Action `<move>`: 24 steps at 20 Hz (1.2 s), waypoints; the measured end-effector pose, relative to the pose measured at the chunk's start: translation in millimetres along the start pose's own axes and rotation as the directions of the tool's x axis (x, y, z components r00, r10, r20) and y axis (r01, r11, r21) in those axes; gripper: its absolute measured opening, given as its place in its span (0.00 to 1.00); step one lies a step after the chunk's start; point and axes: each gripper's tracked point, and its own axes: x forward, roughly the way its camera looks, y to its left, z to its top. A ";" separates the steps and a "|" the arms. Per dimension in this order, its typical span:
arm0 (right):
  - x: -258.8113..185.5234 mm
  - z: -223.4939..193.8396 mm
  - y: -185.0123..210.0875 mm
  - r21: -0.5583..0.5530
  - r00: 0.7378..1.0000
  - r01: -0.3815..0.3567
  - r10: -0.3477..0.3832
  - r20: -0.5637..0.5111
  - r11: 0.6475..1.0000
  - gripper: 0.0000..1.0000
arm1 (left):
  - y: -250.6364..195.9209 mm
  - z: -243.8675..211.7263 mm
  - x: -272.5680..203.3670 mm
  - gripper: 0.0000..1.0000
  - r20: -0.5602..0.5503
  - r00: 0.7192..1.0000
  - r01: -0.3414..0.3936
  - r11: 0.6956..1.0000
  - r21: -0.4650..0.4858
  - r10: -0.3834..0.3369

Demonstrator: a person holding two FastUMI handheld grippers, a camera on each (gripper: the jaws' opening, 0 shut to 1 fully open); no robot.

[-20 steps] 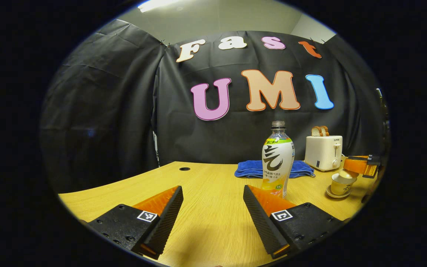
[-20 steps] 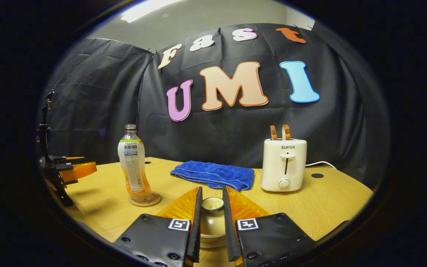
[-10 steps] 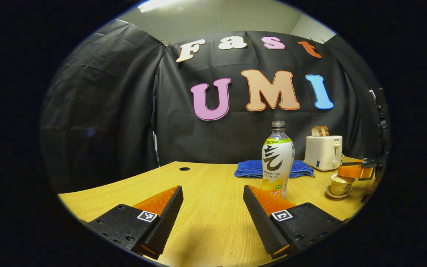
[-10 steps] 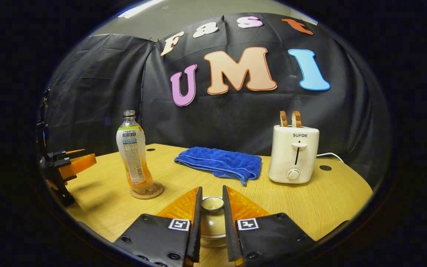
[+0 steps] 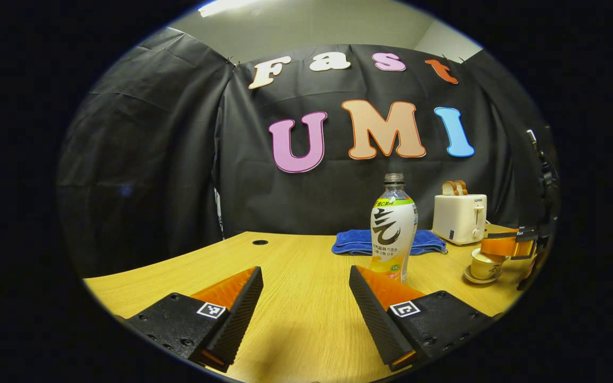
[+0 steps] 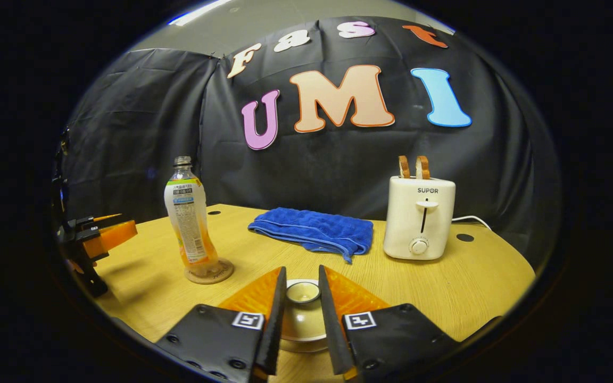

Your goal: Open the teacup lid with one hand, grasp the water bottle and pour water into the teacup with the other hand; after pouring, place the water bottle on the coaster and then close the teacup lid.

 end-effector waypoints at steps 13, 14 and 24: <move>-48.3 8.1 -9.0 0.008 0.993 0.063 -0.063 0.097 0.998 0.90 | -0.2 0.0 0.6 0.95 0.003 1.000 -0.001 1.000 0.001 0.001; -53.8 10.0 -10.7 -0.001 0.990 0.076 -0.075 0.117 0.997 0.91 | 0.0 0.1 0.2 0.95 0.002 1.000 -0.001 1.000 0.001 0.001; -101.5 15.1 -55.3 0.042 0.932 0.308 -0.310 0.187 0.951 0.92 | 0.7 -0.7 -0.2 0.95 0.002 1.000 -0.008 1.000 0.002 0.008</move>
